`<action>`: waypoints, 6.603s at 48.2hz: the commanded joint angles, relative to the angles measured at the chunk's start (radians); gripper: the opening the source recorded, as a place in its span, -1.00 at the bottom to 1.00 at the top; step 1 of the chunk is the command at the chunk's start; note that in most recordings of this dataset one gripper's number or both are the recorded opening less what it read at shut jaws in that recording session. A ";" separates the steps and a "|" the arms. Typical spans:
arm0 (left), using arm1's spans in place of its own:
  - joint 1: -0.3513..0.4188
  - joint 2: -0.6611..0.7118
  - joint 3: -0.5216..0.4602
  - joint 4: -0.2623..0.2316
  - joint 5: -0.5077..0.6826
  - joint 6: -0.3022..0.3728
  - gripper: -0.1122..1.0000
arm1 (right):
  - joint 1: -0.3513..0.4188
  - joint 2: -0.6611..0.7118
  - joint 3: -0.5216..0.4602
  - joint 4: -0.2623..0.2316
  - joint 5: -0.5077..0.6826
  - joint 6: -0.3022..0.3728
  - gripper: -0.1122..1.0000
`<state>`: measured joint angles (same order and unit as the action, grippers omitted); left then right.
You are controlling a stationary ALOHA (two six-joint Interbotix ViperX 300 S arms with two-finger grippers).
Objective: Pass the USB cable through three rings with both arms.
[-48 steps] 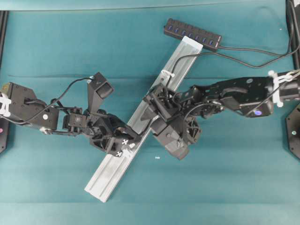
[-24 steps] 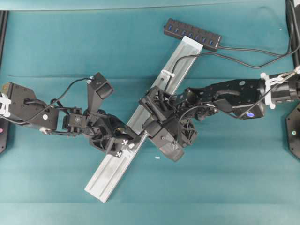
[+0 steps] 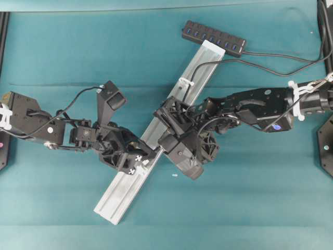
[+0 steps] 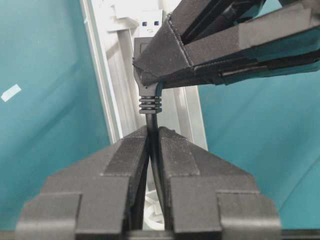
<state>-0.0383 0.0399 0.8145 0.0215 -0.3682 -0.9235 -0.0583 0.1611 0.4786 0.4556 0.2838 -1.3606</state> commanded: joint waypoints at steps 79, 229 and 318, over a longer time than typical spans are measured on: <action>-0.189 -0.526 0.107 0.005 0.466 0.055 0.70 | 0.035 0.104 -0.123 -0.012 0.104 0.006 -0.62; -0.140 -0.058 0.032 0.005 0.140 0.054 -0.59 | 0.078 0.158 -0.219 0.048 0.132 0.008 -0.62; -0.270 -0.374 0.137 0.005 0.282 -0.161 -0.60 | 0.025 -0.160 0.107 0.049 -0.031 0.635 0.79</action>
<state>-0.3007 -0.2899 0.9618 0.0215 -0.1043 -1.0861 -0.0261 0.0291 0.5814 0.5016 0.2608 -0.7470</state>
